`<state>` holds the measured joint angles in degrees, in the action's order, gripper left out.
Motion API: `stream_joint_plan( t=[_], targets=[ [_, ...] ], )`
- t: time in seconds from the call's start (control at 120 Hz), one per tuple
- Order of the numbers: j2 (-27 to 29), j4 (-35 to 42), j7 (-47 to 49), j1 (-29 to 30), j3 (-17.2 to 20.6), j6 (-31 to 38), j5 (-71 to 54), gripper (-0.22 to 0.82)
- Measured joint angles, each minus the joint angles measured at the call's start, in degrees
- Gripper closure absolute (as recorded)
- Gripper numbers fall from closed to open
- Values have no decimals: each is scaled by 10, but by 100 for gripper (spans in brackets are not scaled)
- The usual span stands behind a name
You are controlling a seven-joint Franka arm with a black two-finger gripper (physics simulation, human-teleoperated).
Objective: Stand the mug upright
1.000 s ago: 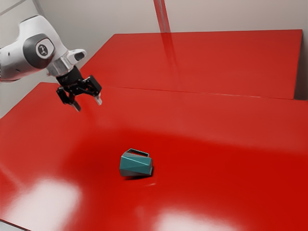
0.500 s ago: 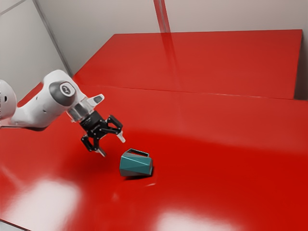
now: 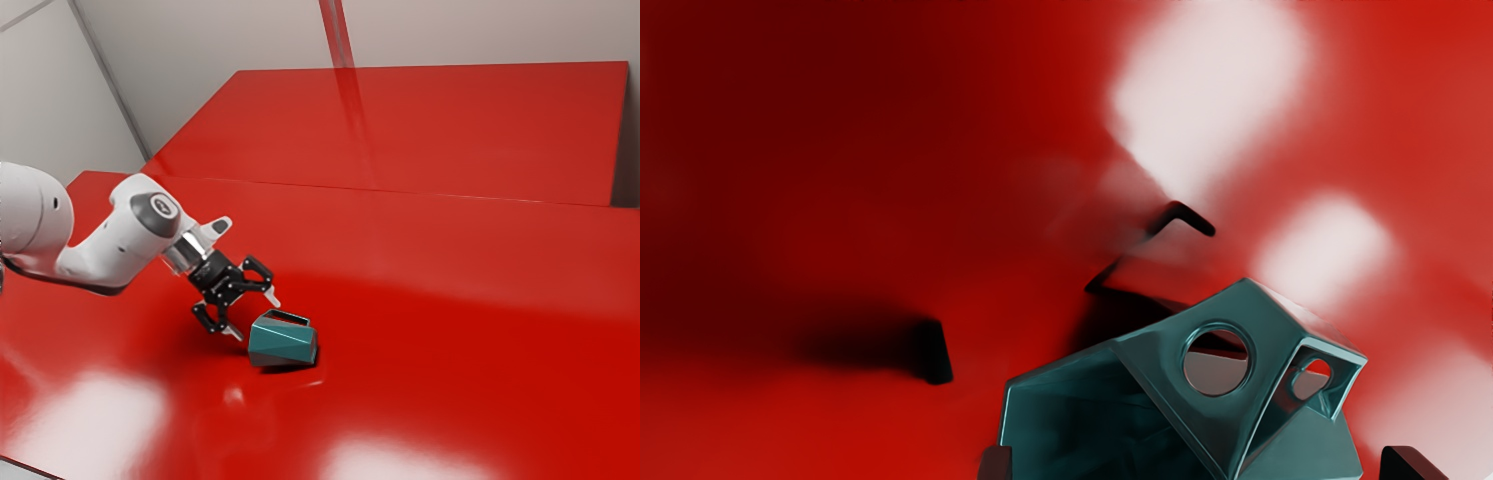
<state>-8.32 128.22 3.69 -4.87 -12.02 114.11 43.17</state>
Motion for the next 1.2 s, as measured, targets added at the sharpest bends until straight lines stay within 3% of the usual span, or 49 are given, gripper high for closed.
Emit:
stream_joint_plan(
  t=[0.258, 0.45, 0.608, 0.825, 1.0, 1.2],
  targets=[
    [-13, -4, -2, -4, 26, 26, 39, 1],
    [-16, -15, -4, -4, 29, 38, 41, 48],
    [-16, -30, -3, -11, 39, 43, 41, 66],
    [-15, -44, 2, -13, 61, 57, 37, 77],
    [7, -44, 9, -26, 63, 68, 18, 78],
    [55, -45, 21, -42, 63, 92, -87, 79]
  ],
)
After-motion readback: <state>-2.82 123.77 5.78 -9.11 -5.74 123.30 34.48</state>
